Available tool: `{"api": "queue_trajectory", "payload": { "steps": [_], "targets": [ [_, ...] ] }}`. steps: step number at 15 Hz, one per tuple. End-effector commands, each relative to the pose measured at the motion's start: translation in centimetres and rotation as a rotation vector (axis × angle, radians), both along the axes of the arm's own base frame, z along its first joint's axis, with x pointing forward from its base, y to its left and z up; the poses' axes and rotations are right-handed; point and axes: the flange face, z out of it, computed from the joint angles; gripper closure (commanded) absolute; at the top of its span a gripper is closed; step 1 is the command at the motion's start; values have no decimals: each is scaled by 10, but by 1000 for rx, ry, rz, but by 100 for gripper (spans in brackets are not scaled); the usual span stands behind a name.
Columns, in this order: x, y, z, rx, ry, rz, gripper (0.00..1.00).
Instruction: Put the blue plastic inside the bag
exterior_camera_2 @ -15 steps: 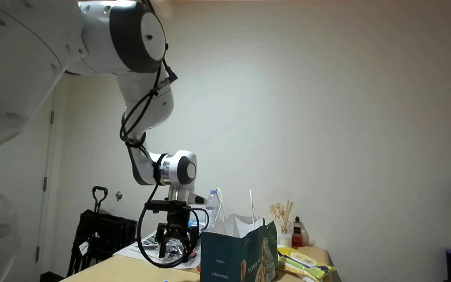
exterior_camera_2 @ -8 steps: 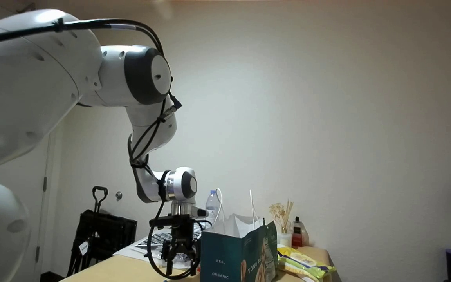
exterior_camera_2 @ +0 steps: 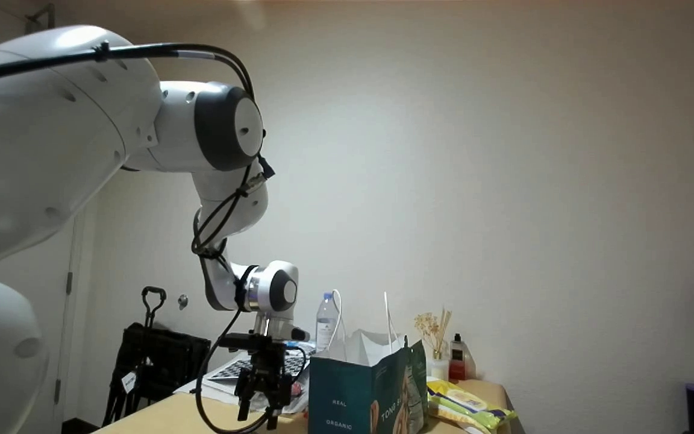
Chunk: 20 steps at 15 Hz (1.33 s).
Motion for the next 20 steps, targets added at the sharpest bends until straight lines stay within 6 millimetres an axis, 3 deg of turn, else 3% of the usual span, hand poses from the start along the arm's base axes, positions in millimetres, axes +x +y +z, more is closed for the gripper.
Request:
{"api": "queue_trajectory", "payload": {
  "steps": [1,8,14,18,19,20],
  "targets": [
    [1,27,-23,-13,14,-113,0],
    [-4,40,-34,-35,23,-69,0],
    [27,3,-38,-179,-143,-161,0],
    [38,13,-37,-174,-146,-143,0],
    [35,4,-37,-164,-146,-151,0],
    [37,8,-37,-161,-149,-147,0]
  ]
}}
